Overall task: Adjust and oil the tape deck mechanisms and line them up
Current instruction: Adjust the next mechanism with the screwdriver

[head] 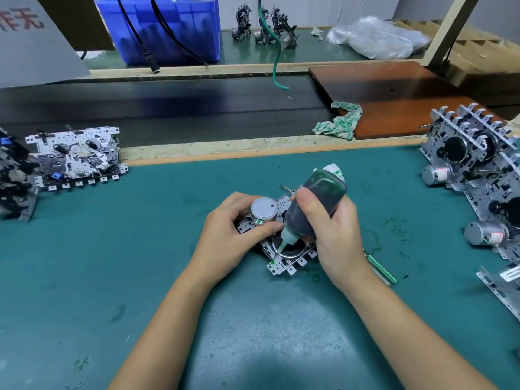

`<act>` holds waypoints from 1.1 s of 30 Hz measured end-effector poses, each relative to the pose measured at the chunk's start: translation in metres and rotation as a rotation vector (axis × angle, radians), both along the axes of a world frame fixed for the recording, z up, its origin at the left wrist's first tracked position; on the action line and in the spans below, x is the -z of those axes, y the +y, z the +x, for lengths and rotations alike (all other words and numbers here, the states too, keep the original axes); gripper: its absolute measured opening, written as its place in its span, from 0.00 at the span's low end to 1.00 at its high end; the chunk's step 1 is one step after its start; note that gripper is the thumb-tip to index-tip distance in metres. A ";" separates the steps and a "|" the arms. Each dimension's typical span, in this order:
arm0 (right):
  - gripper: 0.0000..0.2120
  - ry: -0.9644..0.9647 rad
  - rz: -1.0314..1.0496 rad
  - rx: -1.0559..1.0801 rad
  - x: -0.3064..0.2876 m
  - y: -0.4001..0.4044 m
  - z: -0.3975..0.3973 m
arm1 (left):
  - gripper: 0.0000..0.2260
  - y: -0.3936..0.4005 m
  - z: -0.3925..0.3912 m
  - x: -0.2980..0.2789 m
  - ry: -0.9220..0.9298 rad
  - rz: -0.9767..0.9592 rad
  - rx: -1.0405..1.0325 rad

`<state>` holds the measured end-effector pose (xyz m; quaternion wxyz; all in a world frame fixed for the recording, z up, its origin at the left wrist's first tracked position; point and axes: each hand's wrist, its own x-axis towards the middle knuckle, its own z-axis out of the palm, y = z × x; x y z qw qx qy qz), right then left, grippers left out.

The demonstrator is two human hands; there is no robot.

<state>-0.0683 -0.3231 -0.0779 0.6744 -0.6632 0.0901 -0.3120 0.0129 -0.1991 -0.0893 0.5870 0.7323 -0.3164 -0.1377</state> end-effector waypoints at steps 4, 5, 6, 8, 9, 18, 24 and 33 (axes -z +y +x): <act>0.10 -0.011 -0.001 -0.001 -0.001 0.001 -0.002 | 0.13 0.000 0.000 0.001 -0.005 0.006 0.001; 0.10 -0.018 0.005 0.009 -0.003 0.001 -0.002 | 0.14 0.000 0.000 0.001 -0.004 0.009 -0.002; 0.10 -0.027 0.026 0.033 -0.004 0.001 -0.002 | 0.14 0.001 0.000 0.001 -0.006 0.018 -0.010; 0.11 -0.047 0.130 0.112 -0.011 -0.004 -0.003 | 0.13 0.000 -0.003 0.000 -0.062 0.069 -0.057; 0.11 -0.060 0.212 0.145 -0.015 -0.008 -0.004 | 0.12 -0.001 -0.006 0.000 -0.137 0.114 -0.101; 0.15 -0.291 0.899 0.107 -0.045 -0.045 -0.012 | 0.07 -0.011 -0.032 -0.012 -0.239 0.247 -0.418; 0.17 -0.208 1.099 0.006 -0.044 -0.033 -0.012 | 0.10 -0.011 -0.026 -0.027 0.871 -0.340 -0.196; 0.17 -0.010 0.606 -0.047 -0.034 0.016 -0.011 | 0.17 -0.009 -0.034 -0.014 1.330 -0.696 0.019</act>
